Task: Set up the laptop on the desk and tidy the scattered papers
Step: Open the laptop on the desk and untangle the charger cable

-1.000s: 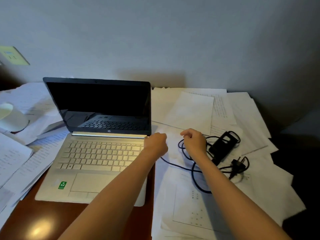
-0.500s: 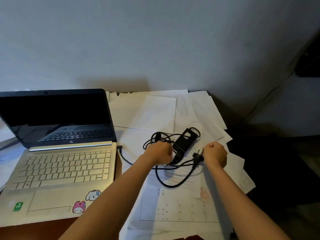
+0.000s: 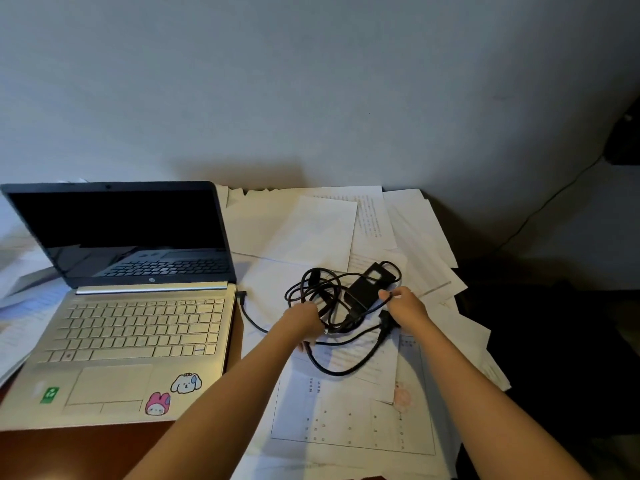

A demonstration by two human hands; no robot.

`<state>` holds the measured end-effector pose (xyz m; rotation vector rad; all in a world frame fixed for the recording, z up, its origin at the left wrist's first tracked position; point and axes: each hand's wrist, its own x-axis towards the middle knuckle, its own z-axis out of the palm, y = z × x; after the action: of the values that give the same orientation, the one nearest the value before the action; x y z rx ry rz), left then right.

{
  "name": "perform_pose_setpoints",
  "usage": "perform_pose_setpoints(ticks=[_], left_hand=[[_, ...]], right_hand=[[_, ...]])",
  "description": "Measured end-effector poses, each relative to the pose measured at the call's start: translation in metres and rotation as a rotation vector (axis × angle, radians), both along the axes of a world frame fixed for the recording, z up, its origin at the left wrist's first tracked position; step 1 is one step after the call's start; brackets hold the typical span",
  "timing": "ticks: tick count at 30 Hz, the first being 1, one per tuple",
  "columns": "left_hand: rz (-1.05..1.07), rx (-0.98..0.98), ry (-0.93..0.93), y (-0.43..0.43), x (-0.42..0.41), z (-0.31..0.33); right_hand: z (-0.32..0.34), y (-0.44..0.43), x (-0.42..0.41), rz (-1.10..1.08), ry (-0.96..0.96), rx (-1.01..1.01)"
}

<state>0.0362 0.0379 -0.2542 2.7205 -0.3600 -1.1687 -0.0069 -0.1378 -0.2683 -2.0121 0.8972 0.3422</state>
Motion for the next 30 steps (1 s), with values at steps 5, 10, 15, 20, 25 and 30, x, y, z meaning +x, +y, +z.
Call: perform_pose_setpoints(ticks=[5, 10, 15, 20, 25, 30], left_hand=[[0.338, -0.351, 0.125, -0.006, 0.018, 0.016], [0.734, -0.599, 0.395, 0.0, 0.043, 0.032], [1.109, -1.131, 0.586, -0.004, 0.038, 0.044], [0.827, -1.226, 0.593, -0.016, 0.028, 0.033], [0.463, -0.989, 0.427, -0.025, 0.012, 0.042], [0.247, -0.899, 0.019, -0.034, 0.018, 0.045]], right_hand=[[-0.007, -0.002, 0.007, -0.009, 0.191, 0.056], [0.007, 0.004, 0.007, 0.147, 0.424, 0.235], [0.018, 0.006, 0.006, 0.152, 0.452, 0.403], [0.025, 0.007, 0.012, -0.039, 0.287, 0.583], [0.038, 0.007, 0.017, -0.127, 0.153, 0.641], [0.045, 0.009, 0.023, -0.084, 0.165, 0.634]])
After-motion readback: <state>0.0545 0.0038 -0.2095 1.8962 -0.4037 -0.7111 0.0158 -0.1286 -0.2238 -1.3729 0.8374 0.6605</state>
